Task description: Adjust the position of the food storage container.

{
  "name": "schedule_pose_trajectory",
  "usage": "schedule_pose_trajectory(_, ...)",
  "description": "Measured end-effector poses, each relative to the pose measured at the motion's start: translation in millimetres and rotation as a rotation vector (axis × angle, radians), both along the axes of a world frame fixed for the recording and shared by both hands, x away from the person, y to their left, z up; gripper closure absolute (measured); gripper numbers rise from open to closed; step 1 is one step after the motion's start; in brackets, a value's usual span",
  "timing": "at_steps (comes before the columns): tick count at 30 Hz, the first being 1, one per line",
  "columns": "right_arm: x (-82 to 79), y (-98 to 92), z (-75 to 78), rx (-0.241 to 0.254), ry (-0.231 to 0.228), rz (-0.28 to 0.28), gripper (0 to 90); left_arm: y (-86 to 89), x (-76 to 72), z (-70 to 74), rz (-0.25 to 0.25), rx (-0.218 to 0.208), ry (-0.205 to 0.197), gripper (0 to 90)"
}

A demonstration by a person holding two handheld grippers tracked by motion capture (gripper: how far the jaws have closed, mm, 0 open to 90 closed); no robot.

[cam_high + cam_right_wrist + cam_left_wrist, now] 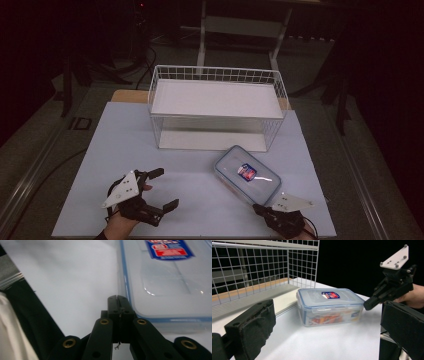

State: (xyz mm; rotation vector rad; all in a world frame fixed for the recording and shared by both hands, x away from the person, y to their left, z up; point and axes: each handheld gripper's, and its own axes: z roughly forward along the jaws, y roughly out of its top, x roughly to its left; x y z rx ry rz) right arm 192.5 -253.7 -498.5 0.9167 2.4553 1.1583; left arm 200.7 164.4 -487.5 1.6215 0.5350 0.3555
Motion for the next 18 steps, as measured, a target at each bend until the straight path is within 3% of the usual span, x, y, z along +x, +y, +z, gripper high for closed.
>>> schedule_pose_trajectory(9,6.9,-17.7,1.5,0.017,0.004,-0.060,90.0,-1.4,0.4,-0.6,-0.004,0.005,0.002,0.0)
schedule_pose_trajectory(13,7.0,-5.5,1.0,0.017,-0.004,0.000,90.0,-2.5,1.5,-1.7,-0.005,0.003,0.010,0.0)
schedule_pose_trajectory(18,14.8,0.7,-3.8,0.003,0.021,0.005,90.0,-3.0,1.9,-2.4,-0.008,0.010,0.012,0.0)
